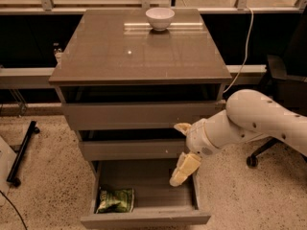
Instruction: Pick green jalapeno chip bag from bottom drawer and place on counter
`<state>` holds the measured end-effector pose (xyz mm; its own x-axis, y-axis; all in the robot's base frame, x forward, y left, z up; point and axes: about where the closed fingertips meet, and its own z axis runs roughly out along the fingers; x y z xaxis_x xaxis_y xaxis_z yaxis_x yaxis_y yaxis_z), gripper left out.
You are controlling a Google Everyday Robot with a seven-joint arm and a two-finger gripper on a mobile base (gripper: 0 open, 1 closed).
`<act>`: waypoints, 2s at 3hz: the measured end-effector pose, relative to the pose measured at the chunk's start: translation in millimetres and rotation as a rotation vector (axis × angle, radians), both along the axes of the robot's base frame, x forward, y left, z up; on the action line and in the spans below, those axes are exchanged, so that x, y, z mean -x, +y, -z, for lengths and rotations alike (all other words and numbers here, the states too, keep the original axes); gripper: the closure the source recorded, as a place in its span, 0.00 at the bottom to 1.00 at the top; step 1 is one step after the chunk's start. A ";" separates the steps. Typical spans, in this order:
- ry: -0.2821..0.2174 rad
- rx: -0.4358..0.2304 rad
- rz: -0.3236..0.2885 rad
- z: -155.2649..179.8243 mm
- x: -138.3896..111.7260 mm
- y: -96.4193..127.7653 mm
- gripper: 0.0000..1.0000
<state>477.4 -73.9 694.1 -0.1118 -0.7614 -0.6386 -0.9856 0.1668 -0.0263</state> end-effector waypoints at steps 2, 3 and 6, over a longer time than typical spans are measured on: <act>-0.020 -0.130 0.006 69.1 -24.7 35.0 0.00; -0.028 -0.190 0.015 104.0 -38.1 50.0 0.00; 0.020 -0.261 0.061 166.9 -48.4 72.5 0.00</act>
Offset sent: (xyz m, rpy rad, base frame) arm 0.0425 0.0484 -0.1046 0.1954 -0.0416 -0.0222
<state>525.8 -1.4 527.2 -0.1668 -0.5626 -0.8097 -0.9734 0.2246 0.0444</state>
